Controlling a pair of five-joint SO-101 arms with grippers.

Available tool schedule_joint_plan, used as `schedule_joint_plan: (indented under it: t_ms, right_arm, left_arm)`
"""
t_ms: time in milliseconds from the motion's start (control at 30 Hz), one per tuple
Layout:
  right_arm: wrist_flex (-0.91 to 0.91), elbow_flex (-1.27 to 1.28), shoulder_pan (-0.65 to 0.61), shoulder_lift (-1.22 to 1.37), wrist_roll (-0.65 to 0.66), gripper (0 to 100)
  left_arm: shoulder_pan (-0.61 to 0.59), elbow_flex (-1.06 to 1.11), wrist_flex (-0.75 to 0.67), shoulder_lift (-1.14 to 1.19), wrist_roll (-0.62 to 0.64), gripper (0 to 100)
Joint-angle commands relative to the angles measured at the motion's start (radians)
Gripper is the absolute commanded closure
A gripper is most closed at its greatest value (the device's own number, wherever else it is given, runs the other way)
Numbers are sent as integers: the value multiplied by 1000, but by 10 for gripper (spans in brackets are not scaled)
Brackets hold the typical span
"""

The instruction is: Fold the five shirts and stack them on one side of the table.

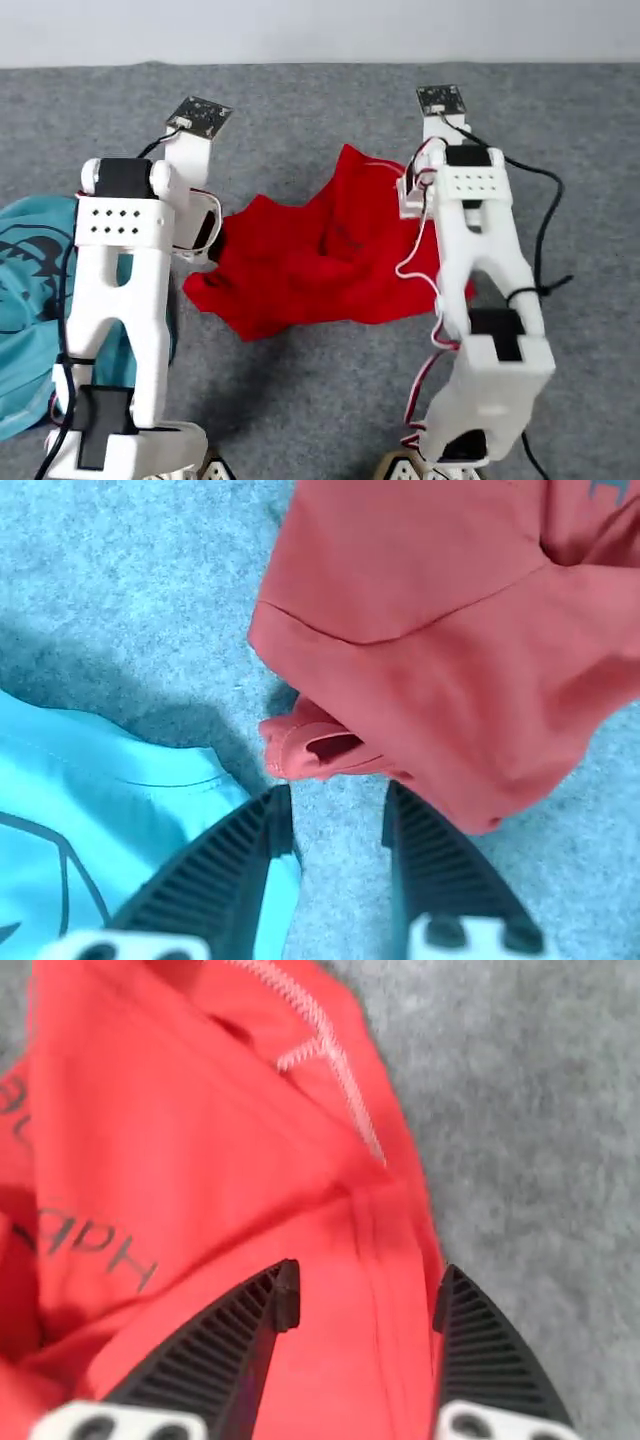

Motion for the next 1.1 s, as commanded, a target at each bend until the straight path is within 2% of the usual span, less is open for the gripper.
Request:
schedule_joint_plan:
  t_ms: [0, 100, 367, 800, 1067]
  right_arm:
    - [8, -147, -12, 59, -54, 772]
    - [2, -213, -7, 134, -104, 772]
    - [8, -333, -12, 283, -115, 772]
    - [82, -333, -13, 303, -115, 774]
    - [90, -333, -10, 303, -114, 950]
  left_arm:
    - [-9, -31, -31, -35, 9, 844]
    - [-8, -31, -66, -35, 9, 844]
    - [-3, -30, -74, -34, 9, 844]
    - [-3, -30, -68, 25, 9, 845]
    - [-2, -30, -68, 41, 9, 845]
